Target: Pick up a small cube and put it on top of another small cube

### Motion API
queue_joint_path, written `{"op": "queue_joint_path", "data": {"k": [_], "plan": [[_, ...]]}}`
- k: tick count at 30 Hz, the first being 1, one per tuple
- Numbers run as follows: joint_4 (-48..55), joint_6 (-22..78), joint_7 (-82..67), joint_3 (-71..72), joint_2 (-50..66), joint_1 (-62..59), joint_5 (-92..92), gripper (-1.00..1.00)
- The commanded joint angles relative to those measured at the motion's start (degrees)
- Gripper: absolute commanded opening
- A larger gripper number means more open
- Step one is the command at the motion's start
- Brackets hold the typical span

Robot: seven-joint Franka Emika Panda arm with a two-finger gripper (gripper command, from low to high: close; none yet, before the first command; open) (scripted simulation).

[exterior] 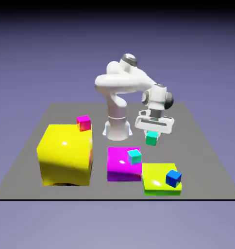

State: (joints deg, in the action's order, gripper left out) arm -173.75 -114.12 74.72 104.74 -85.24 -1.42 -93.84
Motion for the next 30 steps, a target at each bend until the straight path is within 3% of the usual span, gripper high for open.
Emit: {"op": "queue_joint_path", "data": {"k": [1,30], "plan": [[0.3,0.1,-1.6,-1.9,0.2,-2.1,1.5,-1.00],[7.8,2.4,-48.5,-55.7,7.4,-62.3,39.1,-1.00]]}}
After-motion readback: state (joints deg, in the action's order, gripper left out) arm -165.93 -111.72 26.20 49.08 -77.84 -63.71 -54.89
